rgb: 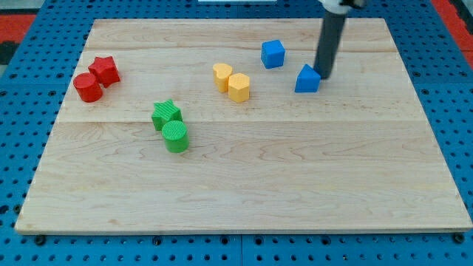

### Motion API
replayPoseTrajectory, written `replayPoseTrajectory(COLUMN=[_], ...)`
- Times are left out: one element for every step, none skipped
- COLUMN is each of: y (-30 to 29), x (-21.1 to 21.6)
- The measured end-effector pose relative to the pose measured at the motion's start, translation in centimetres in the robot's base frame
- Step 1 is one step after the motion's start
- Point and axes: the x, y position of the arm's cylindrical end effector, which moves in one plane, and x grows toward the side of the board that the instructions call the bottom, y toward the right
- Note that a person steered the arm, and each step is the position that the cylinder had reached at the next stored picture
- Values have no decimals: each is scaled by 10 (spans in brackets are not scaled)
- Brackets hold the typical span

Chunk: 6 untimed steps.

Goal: Push the blue triangle diagonal to the yellow hexagon

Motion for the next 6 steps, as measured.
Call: replayPoseTrajectory(y=[10, 1, -19, -20, -11, -54], x=[-8, -35, -15, 10, -19, -15])
